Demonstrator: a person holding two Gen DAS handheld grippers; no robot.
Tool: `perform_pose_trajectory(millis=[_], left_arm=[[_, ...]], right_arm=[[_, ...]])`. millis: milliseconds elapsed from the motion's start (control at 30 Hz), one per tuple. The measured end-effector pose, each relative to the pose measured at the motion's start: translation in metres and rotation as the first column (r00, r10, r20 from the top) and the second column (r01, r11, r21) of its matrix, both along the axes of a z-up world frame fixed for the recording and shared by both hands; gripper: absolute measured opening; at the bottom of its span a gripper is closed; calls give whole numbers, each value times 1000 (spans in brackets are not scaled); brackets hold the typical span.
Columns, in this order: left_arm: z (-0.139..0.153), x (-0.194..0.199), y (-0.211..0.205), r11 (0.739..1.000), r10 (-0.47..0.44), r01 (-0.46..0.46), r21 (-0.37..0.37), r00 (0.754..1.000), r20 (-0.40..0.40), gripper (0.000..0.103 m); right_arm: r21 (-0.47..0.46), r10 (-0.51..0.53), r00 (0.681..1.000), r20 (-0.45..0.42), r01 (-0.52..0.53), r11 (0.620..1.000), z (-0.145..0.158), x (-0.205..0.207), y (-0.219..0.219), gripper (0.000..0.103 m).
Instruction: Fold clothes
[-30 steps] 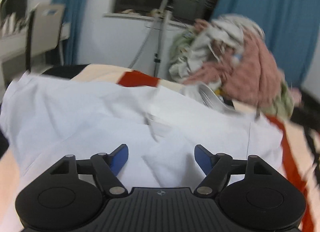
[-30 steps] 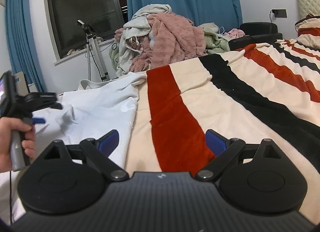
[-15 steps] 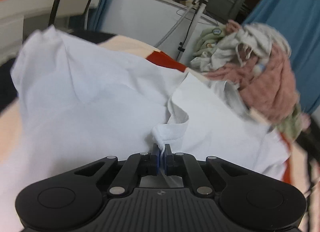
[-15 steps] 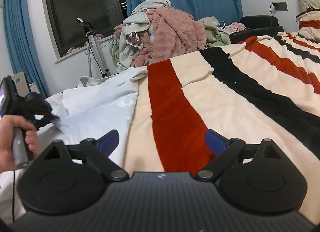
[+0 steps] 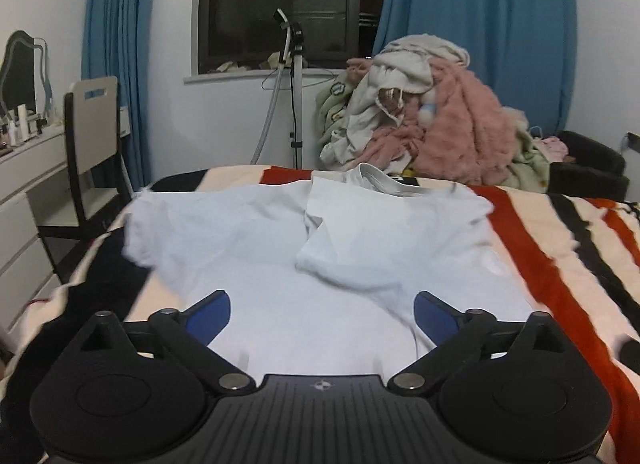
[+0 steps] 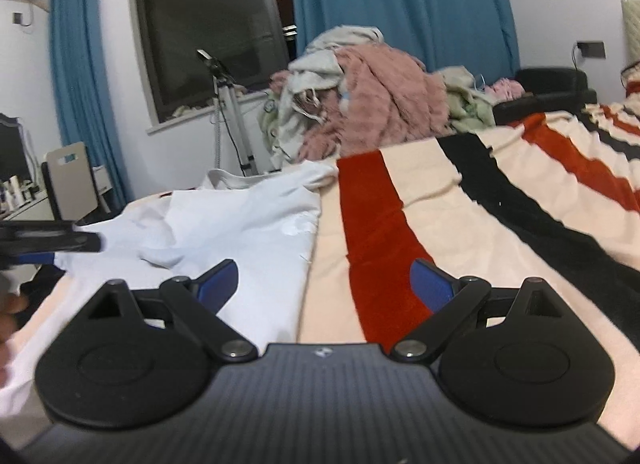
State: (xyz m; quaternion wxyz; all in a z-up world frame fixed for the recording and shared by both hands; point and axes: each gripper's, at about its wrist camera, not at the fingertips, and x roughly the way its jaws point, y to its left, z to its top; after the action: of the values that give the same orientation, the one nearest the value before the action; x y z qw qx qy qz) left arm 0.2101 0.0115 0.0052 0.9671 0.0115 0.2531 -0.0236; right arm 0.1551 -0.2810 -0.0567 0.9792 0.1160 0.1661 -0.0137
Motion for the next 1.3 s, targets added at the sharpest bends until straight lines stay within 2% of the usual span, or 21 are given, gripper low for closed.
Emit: perform_pose_trajectory(millis=[200,300,433,567,667,900,1300], left_arm=[[24,-97,16,1000,6,-5,-21,1000,25,103],[20,-143,19,1000,5,-4,-22,999,38,103],[10,-182,27,995,-48,49,-88,999,12,103],[13,-189,26,997,-49,52,-63,998,47,103],[15,-186,29,995,-46,50,-80,997,55,103],[14,-180,36,992,-27,29,-120,999,23,103],[14,-182,31,996,-28,30,-79,999,25,103]], right_arm=[[-28,40,999,26,-40,999,18,-28,13,94],[-31,89,996,30,-88,996,31,-53,21,94],[-32,118,990,78,-116,993,51,-93,33,94],[-50,110,986,121,-105,993,56,-117,51,94],[-72,92,988,125,-84,994,51,-125,60,94],[-56,34,992,123,-27,998,46,-124,57,94],[-60,36,995,97,-30,998,42,-119,55,94]])
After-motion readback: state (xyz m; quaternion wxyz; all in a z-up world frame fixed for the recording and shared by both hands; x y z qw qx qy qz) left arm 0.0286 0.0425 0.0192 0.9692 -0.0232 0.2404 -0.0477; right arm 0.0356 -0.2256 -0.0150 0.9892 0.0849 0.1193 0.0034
